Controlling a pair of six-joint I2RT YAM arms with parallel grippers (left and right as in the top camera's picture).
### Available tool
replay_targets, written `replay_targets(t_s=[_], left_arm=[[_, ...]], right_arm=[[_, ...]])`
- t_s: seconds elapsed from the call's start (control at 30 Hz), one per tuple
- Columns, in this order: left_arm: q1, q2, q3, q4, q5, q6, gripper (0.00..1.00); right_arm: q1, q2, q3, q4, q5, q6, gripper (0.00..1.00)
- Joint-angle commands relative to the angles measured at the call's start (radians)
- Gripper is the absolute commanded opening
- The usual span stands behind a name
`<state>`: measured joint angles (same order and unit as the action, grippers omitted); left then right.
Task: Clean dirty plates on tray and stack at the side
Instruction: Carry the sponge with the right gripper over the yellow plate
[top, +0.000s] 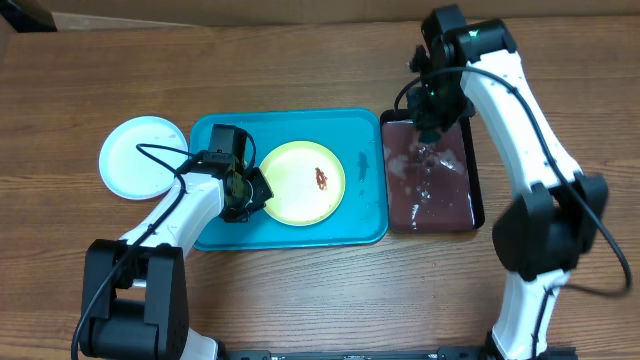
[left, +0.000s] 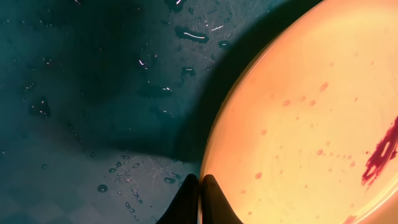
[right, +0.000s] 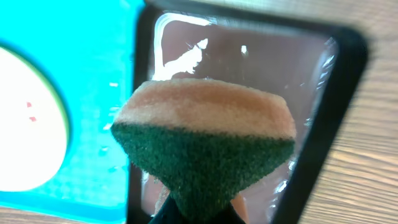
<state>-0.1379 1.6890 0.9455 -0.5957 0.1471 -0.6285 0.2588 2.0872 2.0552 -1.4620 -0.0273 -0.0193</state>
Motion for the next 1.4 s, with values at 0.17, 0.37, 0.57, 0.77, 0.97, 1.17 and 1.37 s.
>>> replay_targets(t_s=[0.17, 0.37, 0.57, 0.77, 0.97, 1.17, 1.37], left_arm=[[-0.008, 0.005, 0.008, -0.006, 0.011, 0.005, 0.05], [-0.008, 0.005, 0.008, -0.006, 0.011, 0.005, 0.05], [-0.008, 0.005, 0.008, -0.005, 0.011, 0.005, 0.05], [-0.008, 0.005, 0.008, -0.006, 0.011, 0.005, 0.05], [-0.008, 0.005, 0.008, -0.006, 0.011, 0.005, 0.05], [-0.008, 0.005, 0.008, -0.006, 0.011, 0.005, 0.05], [-0.008, 0.005, 0.008, -0.006, 0.011, 0.005, 0.05]], right_arm=[[0.163, -0.134, 0.026, 0.010, 0.124, 0.023, 0.04], [0.317, -0.132, -0.007, 0.090, 0.120, 0.086, 0.04], [0.409, -0.123, -0.126, 0.224, 0.177, 0.163, 0.04], [0.468, -0.079, -0.237, 0.343, 0.282, 0.170, 0.04], [0.497, -0.012, -0.270, 0.428, 0.282, 0.173, 0.04], [0.500, 0.061, -0.270, 0.449, 0.297, 0.173, 0.04], [0.500, 0.102, -0.270, 0.455, 0.296, 0.174, 0.06]])
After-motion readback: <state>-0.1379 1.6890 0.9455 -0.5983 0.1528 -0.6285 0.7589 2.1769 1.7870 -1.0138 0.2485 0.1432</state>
